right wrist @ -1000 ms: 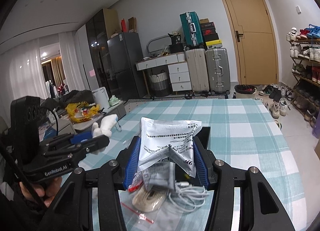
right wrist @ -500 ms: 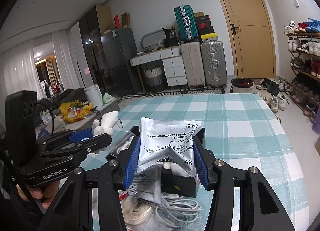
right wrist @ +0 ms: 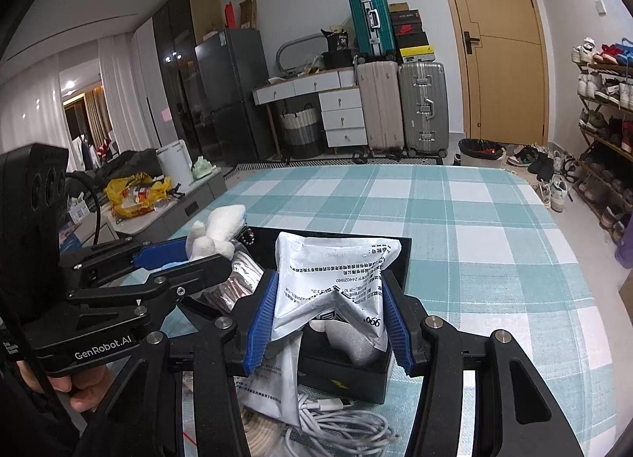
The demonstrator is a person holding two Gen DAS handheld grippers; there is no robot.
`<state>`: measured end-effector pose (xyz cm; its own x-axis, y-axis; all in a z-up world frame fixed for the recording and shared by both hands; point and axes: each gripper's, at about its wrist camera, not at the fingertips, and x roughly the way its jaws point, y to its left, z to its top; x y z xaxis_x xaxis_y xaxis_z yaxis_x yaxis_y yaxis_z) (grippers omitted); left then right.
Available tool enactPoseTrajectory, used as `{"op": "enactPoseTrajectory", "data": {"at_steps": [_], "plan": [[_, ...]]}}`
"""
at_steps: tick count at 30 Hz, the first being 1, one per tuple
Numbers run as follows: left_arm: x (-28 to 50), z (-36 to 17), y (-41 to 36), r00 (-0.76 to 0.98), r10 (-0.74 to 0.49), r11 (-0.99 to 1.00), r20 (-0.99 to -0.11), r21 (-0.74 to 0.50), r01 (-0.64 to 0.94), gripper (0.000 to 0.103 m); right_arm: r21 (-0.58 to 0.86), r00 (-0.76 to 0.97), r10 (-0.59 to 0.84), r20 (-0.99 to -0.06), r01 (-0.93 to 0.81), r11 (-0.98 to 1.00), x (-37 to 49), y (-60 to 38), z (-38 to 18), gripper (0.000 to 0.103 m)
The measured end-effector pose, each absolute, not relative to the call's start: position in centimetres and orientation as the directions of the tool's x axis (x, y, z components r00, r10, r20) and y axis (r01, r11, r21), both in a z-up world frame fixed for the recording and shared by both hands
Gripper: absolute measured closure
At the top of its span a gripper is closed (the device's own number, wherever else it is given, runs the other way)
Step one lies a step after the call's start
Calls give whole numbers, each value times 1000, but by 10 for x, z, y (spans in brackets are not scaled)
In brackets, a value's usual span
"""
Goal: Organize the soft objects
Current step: 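Release the plush toy and sachet into the box and withdraw both tools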
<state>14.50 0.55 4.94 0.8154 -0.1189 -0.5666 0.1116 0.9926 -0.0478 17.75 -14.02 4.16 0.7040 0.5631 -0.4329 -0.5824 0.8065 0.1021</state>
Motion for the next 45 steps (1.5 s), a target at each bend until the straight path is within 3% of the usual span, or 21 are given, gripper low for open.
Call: {"op": "enactPoseTrajectory", "data": {"at_steps": [13, 17, 19, 21, 22, 24, 27, 45], "plan": [[163, 35, 5, 785, -109, 994, -609, -45, 103, 61, 89, 695, 558, -454, -587, 805, 196, -128, 30, 52], [168, 34, 11, 770, -121, 993, -626, -77, 94, 54, 77, 712, 541, -447, -572, 817, 197, -128, 29, 40], [167, 34, 12, 767, -117, 993, -631, -80, 85, 40, 81, 726, 529, -440, -554, 828, 196, -133, 30, 30], [164, 36, 14, 770, -108, 994, -629, -75, 78, 34, 95, 734, 521, -435, -538, 838, 193, -142, 31, 16], [162, 37, 15, 772, -106, 994, -626, -75, 75, 23, 102, 736, 519, -435, -532, 840, 190, -146, 32, 14], [155, 40, 16, 785, -96, 995, -612, -77, 62, 13, 129, 730, 521, -442, -523, 843, 185, -156, 33, 3], [144, 45, 17, 795, -90, 996, -600, -77, 54, 0, 165, 735, 521, -435, -503, 848, 177, -170, 34, 1], [100, 40, 29, 799, -41, 997, -600, -76, -5, 0, 200, 708, 543, -453, -513, 835, 143, -189, 23, 1]]}}
